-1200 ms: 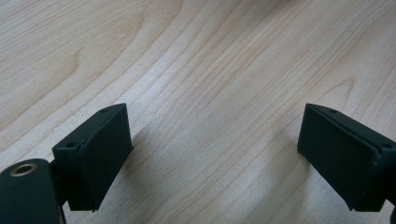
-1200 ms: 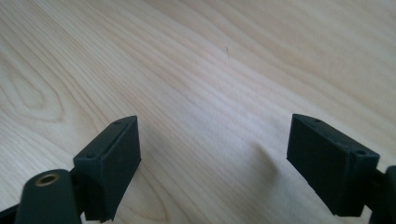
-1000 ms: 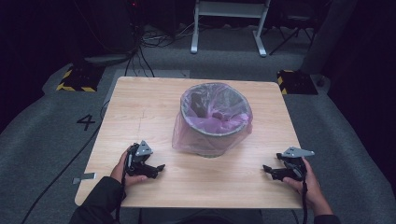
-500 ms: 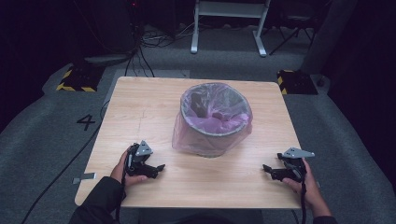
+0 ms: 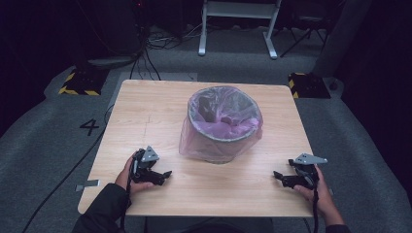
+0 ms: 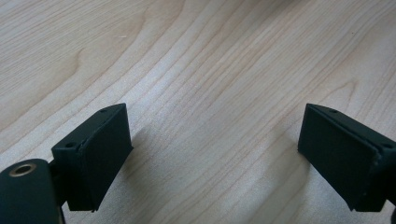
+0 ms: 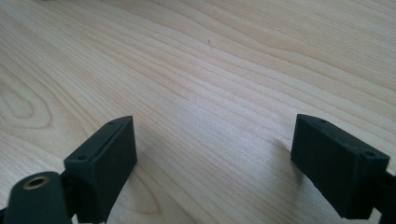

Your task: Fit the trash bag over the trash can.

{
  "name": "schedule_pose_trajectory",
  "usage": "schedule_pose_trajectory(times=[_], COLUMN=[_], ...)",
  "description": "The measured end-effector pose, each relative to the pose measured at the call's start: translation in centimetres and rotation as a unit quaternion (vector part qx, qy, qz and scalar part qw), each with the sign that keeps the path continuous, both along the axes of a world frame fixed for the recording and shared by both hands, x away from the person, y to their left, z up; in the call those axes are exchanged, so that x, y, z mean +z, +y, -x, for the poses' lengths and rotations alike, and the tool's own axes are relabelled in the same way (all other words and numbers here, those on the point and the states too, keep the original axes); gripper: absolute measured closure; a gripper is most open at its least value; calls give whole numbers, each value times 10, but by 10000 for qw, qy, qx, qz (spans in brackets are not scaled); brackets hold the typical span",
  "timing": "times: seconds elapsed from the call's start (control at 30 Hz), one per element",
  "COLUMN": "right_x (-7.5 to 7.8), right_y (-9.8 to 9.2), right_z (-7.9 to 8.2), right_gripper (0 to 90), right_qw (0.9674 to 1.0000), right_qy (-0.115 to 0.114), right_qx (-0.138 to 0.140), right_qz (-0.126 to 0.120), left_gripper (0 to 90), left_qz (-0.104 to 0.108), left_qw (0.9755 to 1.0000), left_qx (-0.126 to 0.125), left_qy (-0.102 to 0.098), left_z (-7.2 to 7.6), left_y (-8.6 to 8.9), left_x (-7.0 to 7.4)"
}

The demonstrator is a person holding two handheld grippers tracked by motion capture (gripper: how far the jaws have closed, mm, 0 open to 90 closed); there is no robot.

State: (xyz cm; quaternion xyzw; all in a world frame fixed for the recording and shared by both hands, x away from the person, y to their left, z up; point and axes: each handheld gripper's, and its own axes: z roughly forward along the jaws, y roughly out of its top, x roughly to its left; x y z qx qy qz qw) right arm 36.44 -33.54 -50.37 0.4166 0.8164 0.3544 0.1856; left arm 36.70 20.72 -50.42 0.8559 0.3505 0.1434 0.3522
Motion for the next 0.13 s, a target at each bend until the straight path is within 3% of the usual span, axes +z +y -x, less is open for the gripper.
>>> schedule_pose_trajectory(times=[0.13], right_x=[0], right_y=[0], right_z=[0], right_gripper=[142], right_qw=[10000], right_qy=[1], right_qx=[0], right_qz=[-2], left_gripper=[93], left_qz=[-3], left_qw=[10000], left_qx=[6], left_qy=[4], left_z=[-1], left_y=[0], left_x=[0])
